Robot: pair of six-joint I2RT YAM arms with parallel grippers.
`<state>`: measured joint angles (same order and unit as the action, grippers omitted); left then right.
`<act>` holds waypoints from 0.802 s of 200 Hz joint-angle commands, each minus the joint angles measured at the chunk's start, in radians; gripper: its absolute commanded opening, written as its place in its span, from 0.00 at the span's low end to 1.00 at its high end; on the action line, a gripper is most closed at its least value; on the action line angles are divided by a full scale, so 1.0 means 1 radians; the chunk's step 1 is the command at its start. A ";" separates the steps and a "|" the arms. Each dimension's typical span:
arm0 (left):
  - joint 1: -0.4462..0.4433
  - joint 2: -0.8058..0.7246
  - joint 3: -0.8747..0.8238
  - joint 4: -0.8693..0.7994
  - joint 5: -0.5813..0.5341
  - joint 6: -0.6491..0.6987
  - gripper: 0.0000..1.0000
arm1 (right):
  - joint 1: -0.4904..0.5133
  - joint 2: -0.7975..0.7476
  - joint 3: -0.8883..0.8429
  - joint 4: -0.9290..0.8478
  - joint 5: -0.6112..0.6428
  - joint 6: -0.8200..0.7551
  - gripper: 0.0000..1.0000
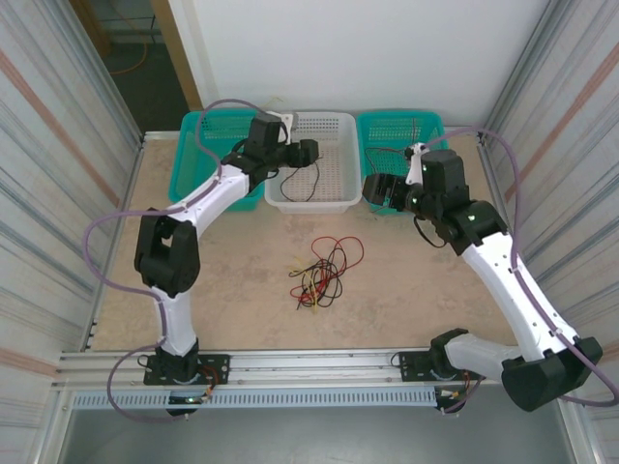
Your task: Untangle the cables
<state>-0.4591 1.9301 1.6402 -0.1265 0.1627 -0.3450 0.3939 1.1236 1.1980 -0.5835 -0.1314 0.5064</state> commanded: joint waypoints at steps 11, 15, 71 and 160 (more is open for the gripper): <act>-0.011 -0.170 -0.048 0.004 -0.028 0.026 0.69 | 0.045 0.001 -0.080 -0.018 -0.017 0.061 0.84; -0.013 -0.197 -0.064 0.004 -0.033 0.032 0.69 | 0.057 0.008 -0.091 -0.018 -0.013 0.063 0.83; -0.023 -0.572 -0.409 -0.076 0.029 0.032 0.59 | 0.238 0.131 -0.195 -0.002 0.042 0.117 0.76; -0.029 -0.912 -0.888 -0.162 0.227 -0.143 0.43 | 0.412 0.370 -0.160 0.066 -0.105 -0.059 0.59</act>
<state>-0.4801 1.0710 0.8082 -0.2966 0.2859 -0.3954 0.7895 1.4246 0.9894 -0.5072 -0.1905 0.5514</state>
